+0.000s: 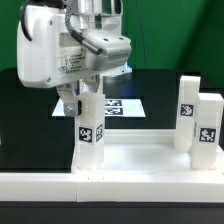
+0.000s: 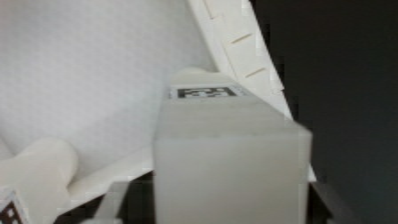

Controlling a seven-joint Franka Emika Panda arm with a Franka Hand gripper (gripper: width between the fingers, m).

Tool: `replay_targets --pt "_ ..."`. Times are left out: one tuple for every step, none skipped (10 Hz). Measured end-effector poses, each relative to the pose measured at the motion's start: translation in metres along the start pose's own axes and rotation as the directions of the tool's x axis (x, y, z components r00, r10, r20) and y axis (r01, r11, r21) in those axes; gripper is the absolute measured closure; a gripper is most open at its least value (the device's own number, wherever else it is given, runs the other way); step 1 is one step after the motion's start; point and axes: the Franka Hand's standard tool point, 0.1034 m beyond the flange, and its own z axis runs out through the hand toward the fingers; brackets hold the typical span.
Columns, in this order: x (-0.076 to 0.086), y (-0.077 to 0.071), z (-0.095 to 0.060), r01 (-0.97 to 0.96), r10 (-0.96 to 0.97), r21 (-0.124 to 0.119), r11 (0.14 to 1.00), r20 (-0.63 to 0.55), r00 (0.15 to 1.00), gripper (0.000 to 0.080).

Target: Assemble desk

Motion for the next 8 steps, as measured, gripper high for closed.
replay_targets --pt "0.000 0.000 0.001 0.021 -0.021 -0.001 1.000 -0.001 1.000 0.0427" --pt "0.000 0.000 -0.001 0.140 -0.140 -0.004 0.990 -0.004 0.990 0.0289" --pt "-0.001 0.000 -0.004 0.273 -0.273 -0.007 0.962 0.001 0.962 0.0195" --pt "-0.004 -0.003 -0.003 0.435 -0.435 0.019 0.900 -0.014 0.900 0.0195" --pt "-0.010 0.003 0.001 0.550 -0.550 0.026 0.835 -0.018 0.835 0.0159" --pt "-0.018 0.008 0.001 0.582 -0.582 0.021 0.813 -0.013 0.813 0.0152" --pt "-0.016 0.007 0.001 0.653 -0.653 0.022 0.757 -0.017 0.757 0.0152" --pt "-0.015 0.006 0.001 0.704 -0.703 0.020 0.710 -0.019 0.711 0.0150"
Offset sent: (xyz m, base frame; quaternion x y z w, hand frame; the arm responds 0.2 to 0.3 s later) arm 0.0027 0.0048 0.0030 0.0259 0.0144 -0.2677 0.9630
